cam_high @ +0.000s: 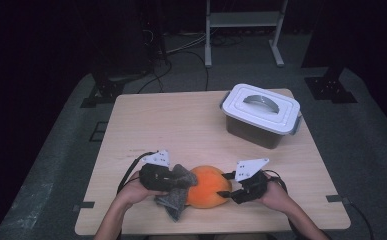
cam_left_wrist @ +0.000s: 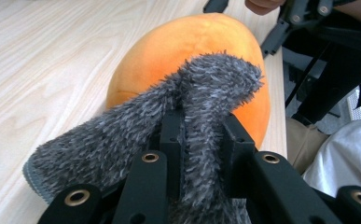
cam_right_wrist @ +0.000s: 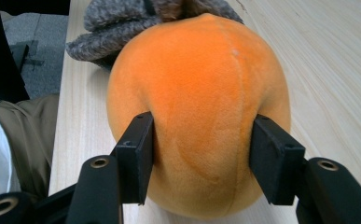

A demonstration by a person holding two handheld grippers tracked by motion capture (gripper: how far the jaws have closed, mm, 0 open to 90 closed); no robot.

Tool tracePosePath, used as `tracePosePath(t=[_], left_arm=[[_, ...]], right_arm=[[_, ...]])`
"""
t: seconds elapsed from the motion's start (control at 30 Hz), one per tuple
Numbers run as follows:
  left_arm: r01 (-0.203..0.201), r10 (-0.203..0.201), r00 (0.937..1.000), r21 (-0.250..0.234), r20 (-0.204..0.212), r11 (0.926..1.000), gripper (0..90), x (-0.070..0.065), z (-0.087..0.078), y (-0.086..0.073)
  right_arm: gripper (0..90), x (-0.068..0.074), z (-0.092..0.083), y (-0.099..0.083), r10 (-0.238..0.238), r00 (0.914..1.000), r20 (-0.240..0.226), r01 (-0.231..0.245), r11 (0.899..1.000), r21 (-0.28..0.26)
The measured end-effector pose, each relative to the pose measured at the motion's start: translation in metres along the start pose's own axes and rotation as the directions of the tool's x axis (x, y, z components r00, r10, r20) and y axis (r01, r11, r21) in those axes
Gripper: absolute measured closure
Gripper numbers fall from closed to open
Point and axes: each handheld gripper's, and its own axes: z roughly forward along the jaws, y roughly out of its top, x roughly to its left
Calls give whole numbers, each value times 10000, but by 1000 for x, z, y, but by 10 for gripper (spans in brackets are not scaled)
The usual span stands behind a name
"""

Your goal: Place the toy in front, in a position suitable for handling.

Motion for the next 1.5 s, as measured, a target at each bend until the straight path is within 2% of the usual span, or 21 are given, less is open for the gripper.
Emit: tracePosePath(t=[0.1, 0.2, 0.27, 0.37, 0.5, 0.57, 0.63, 0.73, 0.77, 0.83, 0.93, 1.03, 1.13, 1.3, 1.5], left_arm=[[-76, 75, 10000, -198, -9, 9998, 744, 0, -1, 8], [-293, 304, 9993, -524, 201, 9982, 744, -4, 2, 19], [-537, 546, 9982, -378, 234, 9978, 744, -8, 7, 24], [-618, 621, 9978, -178, 221, 9979, 744, -7, 9, 23], [-353, 355, 9987, -66, 366, 9994, 743, -6, 10, 14], [-215, 222, 9985, -161, 505, 9996, 744, -5, 9, 9], [-125, 139, 9980, -224, 615, 9997, 743, -4, 8, 5], [-72, 85, 9978, -194, 657, 9998, 743, -3, 6, 4], [-95, 106, 9980, -178, 628, 9998, 743, -3, 6, 4], [-225, 232, 9987, -146, 457, 9996, 744, -4, 6, 6], [-389, 397, 9988, -274, 291, 9989, 744, -7, 4, 14], [-758, 772, 9964, -394, 351, 9963, 744, -14, 5, 27], [-1187, 1188, 9927, -60, 188, 9929, 743, -19, 10, 38], [-998, 997, 9950, 122, 34, 9949, 747, -13, 12, 32], [-667, 667, 9978, -22, -24, 9978, 747, -10, 5, 19]], right_arm=[[439, 4, 3, 2, -21, 10000, -97, 21, 10000, -37], [437, 6, 5, 2, -46, 9999, -165, 45, 10000, -79], [426, 7, 6, 1, -8, 9997, -235, 7, 10000, -73], [382, 5, 5, -3, 225, 9990, -375, -227, 9997, -62], [294, -1, 0, -6, 885, 9945, -566, -905, 9954, -324], [239, -6, -2, -6, 1163, 9916, -568, -1176, 9928, -207], [209, -9, -1, -7, 1303, 9899, -562, -1307, 9914, -29], [202, -10, 5, -9, 1369, 9873, -807, -1360, 9906, 170], [206, -9, 7, -9, 1411, 9863, -856, -1399, 9900, 196], [294, -8, 8, -8, 1360, 9873, -821, -1355, 9907, 110], [423, -6, 4, -5, 928, 9942, -546, -926, 9957, 68], [445, -5, 3, -3, 797, 9957, -477, -795, 9968, 54], [452, -4, 4, -1, 647, 9972, -375, -642, 9979, 126], [491, -6, 0, -5, 658, 9971, -375, -655, 9978, 106], [510, -7, -2, -5, 639, 9972, -389, -639, 9980, 8]])
